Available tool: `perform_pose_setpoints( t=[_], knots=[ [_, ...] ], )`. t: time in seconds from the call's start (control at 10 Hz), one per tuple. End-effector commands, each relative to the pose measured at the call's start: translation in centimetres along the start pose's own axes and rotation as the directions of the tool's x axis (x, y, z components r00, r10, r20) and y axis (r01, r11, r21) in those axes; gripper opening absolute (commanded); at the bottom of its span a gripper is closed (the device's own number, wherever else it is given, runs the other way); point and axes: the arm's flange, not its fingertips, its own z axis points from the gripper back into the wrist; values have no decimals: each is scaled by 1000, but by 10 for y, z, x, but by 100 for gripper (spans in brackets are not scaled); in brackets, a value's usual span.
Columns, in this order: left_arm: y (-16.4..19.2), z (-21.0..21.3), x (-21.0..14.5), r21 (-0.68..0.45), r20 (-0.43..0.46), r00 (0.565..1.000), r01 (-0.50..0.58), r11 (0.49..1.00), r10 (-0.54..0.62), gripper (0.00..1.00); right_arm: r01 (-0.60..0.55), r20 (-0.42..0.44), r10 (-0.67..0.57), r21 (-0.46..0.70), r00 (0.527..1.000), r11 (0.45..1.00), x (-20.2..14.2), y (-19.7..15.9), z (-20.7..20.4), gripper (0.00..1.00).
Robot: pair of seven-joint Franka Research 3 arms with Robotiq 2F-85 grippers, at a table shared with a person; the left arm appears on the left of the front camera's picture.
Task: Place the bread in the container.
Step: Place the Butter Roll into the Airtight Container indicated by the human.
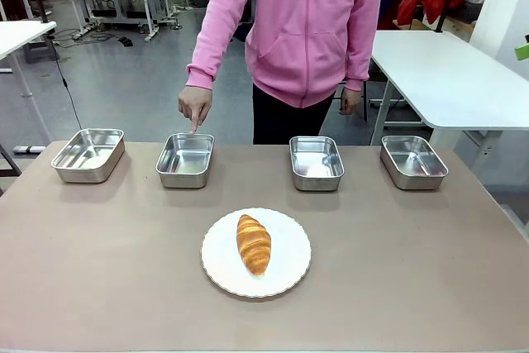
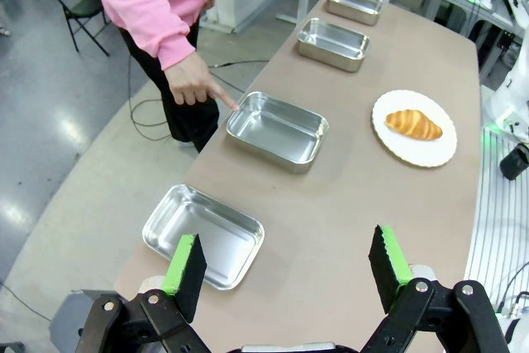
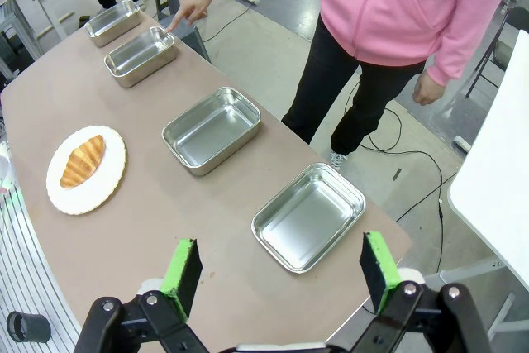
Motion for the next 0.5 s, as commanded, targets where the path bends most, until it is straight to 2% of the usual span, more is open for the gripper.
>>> perform_pose_setpoints(
  t=[0.0,0.4],
  knots=[
    [-1,1,1,1,2,1000,4,1000,-4,100,-3,2,3,-1,1000,1000,1,1,0,100],
    [-1,1,1,1,2,1000,4,1000,-4,100,-3,2,3,-1,1000,1000,1,1,0,100]
  ],
)
